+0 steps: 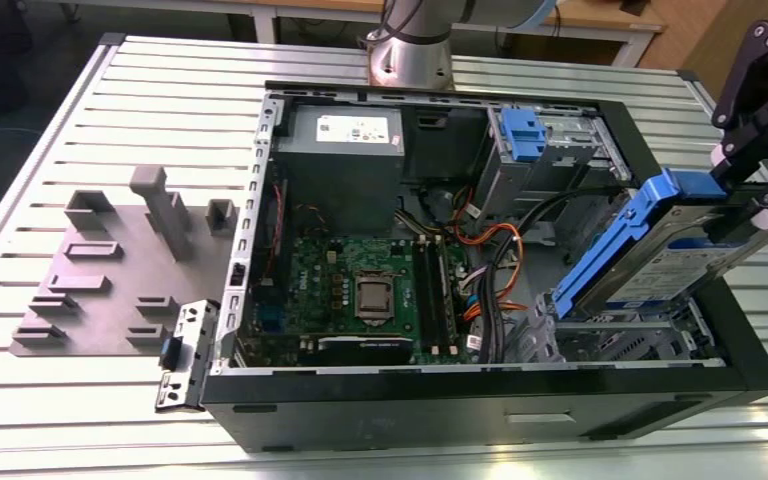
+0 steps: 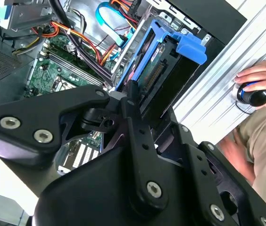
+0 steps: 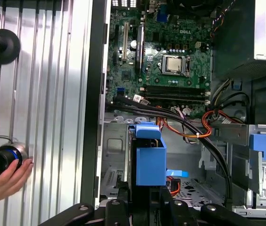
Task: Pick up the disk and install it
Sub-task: 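Insert the disk into the insertion slot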
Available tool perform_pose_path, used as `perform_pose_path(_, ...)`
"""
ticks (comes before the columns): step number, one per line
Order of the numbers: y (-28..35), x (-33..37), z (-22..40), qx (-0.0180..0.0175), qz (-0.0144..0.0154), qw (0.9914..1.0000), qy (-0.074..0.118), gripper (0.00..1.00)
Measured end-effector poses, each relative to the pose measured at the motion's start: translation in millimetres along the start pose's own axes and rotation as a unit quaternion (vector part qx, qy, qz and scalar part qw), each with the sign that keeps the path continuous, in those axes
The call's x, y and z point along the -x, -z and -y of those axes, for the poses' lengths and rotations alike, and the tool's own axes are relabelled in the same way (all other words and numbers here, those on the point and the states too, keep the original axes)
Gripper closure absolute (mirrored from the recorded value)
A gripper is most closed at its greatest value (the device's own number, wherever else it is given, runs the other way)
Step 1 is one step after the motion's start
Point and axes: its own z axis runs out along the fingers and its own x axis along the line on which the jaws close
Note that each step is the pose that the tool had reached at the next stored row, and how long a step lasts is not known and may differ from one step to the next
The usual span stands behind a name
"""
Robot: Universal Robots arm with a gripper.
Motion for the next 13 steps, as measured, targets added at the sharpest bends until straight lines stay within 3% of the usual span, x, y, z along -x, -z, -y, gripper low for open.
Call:
perform_pose_path(7, -1.9, -0.1, 0.1, 0.0000, 0.0000, 1.00000, 0.000, 0.65)
perform_pose_path(13, -3.3, -0.1, 0.1, -0.0002, 0.0050, 0.99999, 0.000, 0.65)
